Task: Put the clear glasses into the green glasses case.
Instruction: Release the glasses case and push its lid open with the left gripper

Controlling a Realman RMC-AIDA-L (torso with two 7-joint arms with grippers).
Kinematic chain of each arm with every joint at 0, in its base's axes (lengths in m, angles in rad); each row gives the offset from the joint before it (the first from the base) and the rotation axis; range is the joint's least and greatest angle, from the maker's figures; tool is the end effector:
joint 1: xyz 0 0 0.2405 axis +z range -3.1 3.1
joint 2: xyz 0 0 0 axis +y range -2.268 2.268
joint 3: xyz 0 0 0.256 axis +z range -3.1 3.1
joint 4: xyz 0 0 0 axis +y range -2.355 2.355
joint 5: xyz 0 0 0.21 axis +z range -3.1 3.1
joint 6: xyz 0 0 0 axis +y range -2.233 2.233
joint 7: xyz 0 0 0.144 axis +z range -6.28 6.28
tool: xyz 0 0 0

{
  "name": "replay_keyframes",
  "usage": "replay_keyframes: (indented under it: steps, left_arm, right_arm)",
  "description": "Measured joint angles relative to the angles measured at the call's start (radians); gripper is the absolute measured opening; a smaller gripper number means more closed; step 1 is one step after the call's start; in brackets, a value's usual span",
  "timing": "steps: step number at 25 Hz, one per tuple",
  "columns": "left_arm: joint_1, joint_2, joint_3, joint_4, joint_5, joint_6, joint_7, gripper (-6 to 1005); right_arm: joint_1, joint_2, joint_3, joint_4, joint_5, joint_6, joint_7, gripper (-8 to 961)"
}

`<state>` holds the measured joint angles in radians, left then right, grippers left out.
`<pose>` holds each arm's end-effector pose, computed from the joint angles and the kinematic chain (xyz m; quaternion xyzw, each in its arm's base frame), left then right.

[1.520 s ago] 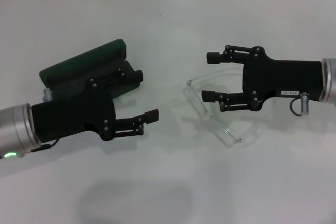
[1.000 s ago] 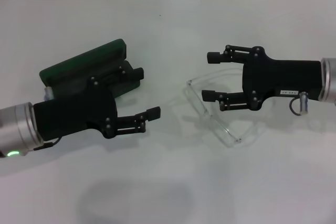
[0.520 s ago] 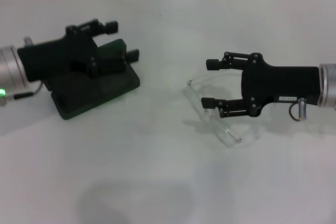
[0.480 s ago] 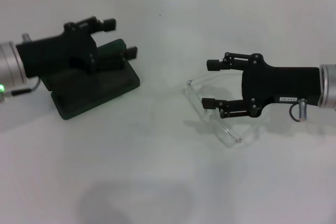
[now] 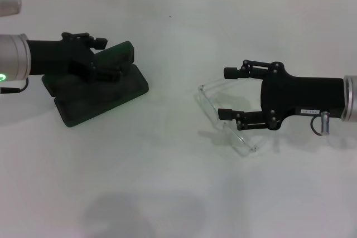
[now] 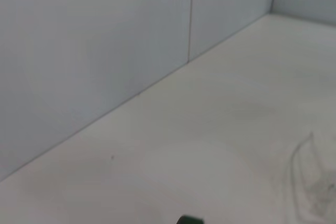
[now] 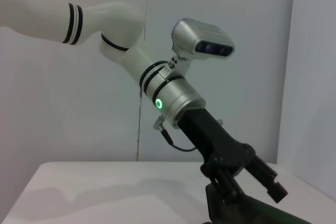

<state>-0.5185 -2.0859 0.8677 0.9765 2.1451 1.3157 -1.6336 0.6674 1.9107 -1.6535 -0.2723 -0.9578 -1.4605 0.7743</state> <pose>-0.2531 0.3735 0.0289 -0.9457 -0.2035 -0.0935 0.2357 0.2203 0.3390 -0.0309 -0.9467 -0.0159 0.3026 0.1089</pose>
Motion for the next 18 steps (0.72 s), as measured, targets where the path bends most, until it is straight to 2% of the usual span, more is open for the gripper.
replay_keyframes:
  steps: [18]
  left_arm:
    - [0.008, -0.001, 0.013, 0.003, 0.104, -0.1, -0.019, 829]
  right_arm:
    - [-0.001, 0.018, 0.0, -0.001, -0.005, -0.001, -0.006, 794]
